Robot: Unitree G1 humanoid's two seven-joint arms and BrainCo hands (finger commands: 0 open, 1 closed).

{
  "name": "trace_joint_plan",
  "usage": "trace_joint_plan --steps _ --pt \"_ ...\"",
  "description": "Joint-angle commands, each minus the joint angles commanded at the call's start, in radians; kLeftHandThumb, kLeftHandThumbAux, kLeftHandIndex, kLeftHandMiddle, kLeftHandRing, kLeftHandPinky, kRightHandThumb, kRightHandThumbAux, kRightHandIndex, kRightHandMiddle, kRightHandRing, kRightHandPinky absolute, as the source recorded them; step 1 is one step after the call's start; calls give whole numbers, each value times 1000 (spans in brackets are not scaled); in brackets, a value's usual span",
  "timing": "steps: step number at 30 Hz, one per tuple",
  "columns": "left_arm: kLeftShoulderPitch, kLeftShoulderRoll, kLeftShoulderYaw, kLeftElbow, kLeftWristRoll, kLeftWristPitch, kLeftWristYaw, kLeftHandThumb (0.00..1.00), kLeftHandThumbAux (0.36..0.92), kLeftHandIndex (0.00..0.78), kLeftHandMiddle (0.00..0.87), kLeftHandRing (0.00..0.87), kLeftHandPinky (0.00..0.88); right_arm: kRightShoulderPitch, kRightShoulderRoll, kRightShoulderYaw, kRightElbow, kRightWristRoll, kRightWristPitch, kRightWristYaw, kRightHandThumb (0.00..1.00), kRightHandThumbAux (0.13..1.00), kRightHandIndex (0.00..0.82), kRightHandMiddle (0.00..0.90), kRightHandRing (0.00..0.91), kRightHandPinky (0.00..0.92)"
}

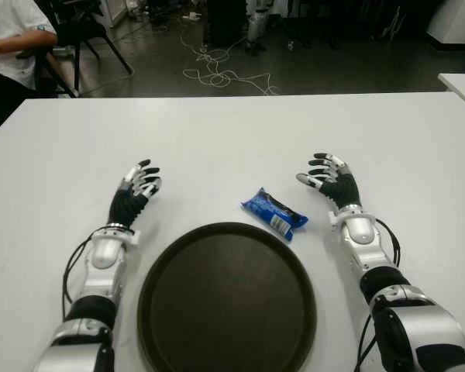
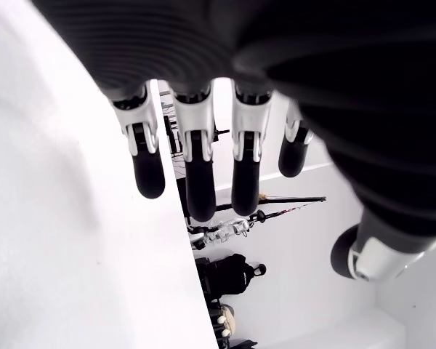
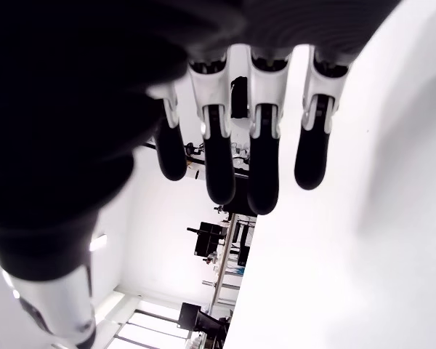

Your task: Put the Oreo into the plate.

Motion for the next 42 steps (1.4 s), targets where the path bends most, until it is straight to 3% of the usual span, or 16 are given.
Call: trace_joint_plan --steps 23,42 --pt "4 0 2 1 -3 -9 -6 84 543 132 229 225 202 4 -5 24 -5 -9 8 26 0 749 227 289 308 324" --pt "7 0 2 -8 -3 6 2 92 531 138 229 221 196 1 -20 69 -29 -56 106 16 0 797 136 213 227 229"
